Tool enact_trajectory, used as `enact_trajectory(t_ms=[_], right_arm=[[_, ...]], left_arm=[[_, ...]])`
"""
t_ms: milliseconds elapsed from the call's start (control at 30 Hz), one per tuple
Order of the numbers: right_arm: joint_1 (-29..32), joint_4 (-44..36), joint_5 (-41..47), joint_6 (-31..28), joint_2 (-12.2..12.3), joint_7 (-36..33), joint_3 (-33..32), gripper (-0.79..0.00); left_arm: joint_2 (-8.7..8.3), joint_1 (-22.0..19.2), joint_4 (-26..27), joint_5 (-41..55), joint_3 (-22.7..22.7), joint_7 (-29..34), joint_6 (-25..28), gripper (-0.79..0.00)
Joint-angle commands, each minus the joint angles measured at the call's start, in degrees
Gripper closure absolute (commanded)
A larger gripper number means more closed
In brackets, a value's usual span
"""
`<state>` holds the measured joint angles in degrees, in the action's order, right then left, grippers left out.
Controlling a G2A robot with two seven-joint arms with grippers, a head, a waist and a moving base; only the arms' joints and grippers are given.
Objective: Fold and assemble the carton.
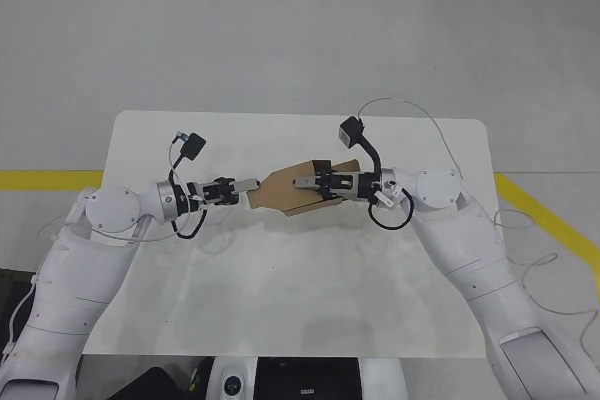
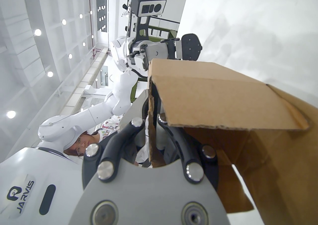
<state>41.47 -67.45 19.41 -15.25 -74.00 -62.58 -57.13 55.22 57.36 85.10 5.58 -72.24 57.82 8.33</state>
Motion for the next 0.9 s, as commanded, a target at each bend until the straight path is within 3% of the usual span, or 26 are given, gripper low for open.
enact_trajectory(t_ms=[0, 867], right_arm=[[0.0, -0.1, 0.5, -0.1, 0.0, -0.1, 0.0, 0.0], [-1.1, -0.1, 5.0, -1.1, -0.8, -0.7, 0.9, 0.0]], left_arm=[[-0.03, 0.2, 0.0, -0.1, 0.0, 0.0, 0.0, -0.785], [-0.18, 1.6, 0.7, 1.1, 0.0, -0.4, -0.6, -0.785]])
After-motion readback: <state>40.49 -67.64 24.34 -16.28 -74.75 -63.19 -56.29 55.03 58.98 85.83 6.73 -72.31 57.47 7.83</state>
